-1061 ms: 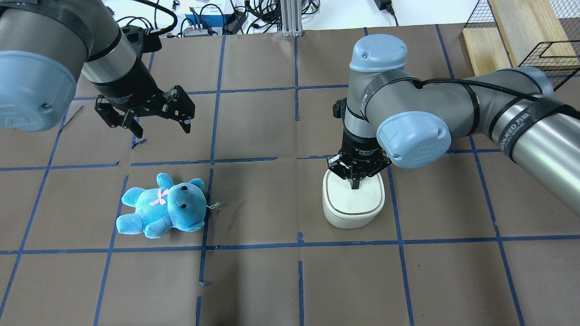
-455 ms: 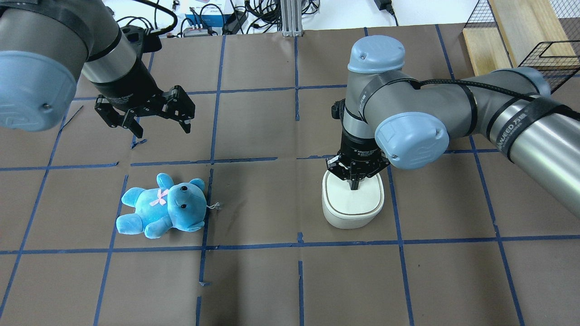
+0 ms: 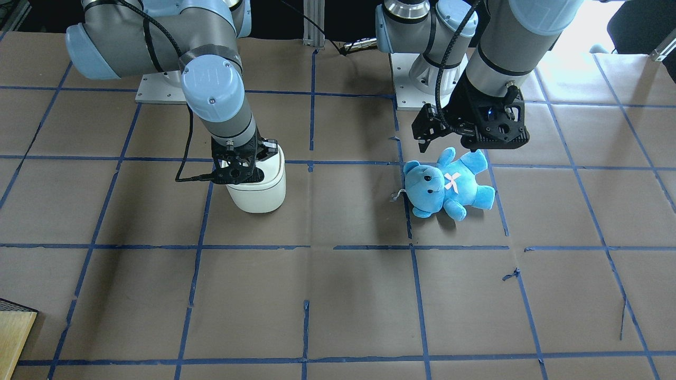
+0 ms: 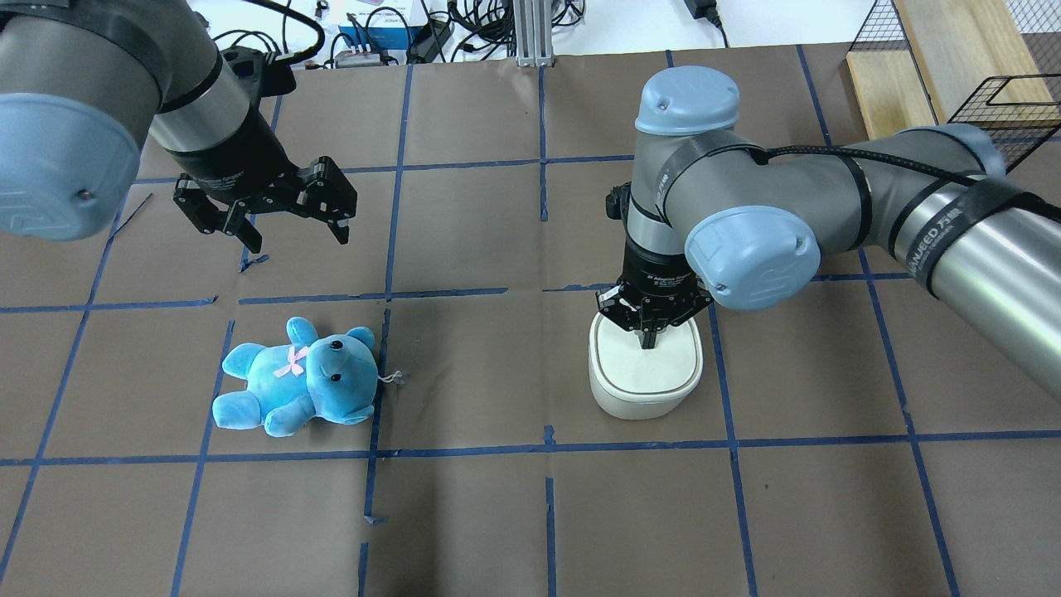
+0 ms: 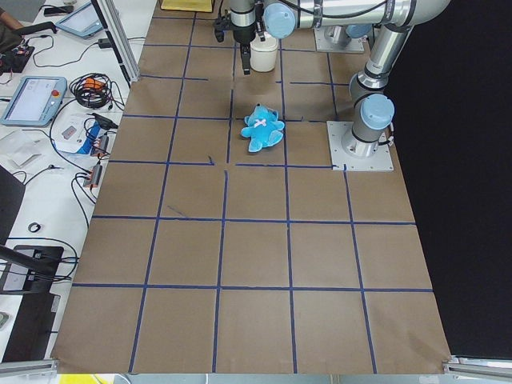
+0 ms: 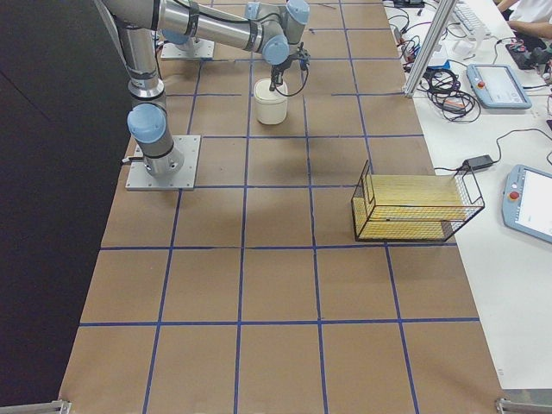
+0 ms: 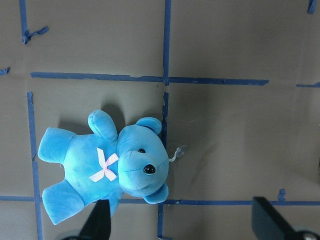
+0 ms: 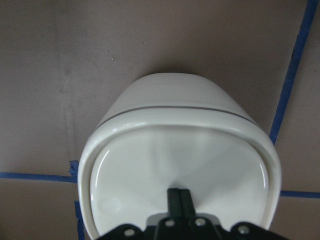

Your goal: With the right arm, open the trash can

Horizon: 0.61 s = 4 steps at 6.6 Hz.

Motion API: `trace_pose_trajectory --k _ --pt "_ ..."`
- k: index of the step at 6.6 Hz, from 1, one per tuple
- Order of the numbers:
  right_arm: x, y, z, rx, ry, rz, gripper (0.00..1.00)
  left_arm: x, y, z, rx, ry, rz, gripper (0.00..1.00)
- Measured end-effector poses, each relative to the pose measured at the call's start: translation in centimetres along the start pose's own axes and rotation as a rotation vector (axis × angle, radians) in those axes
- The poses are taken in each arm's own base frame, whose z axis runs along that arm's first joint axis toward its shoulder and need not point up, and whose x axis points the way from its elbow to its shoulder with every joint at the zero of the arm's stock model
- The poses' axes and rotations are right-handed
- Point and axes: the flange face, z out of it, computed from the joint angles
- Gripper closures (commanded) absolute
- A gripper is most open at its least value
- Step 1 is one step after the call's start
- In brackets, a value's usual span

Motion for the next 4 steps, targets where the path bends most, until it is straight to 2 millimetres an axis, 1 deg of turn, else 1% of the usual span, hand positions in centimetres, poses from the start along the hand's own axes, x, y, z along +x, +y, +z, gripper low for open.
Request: trace_pose_trajectory --k 1,3,4 --pt "0.0 0.0 0.1 -0.002 0.001 -0.001 0.93 0.0 0.0 0.0 0.0 0.0 0.0 0.0" --pt "0.1 0.0 -0.2 0.006 0.0 0.001 0.12 0.0 0.0 0.0 0.0 0.0 0.0 0.0" --pt "0.2 0.0 -1.2 0.032 -0.003 0.005 0.02 0.0 0.0 0.0 0.0 0.0 0.0 0.0"
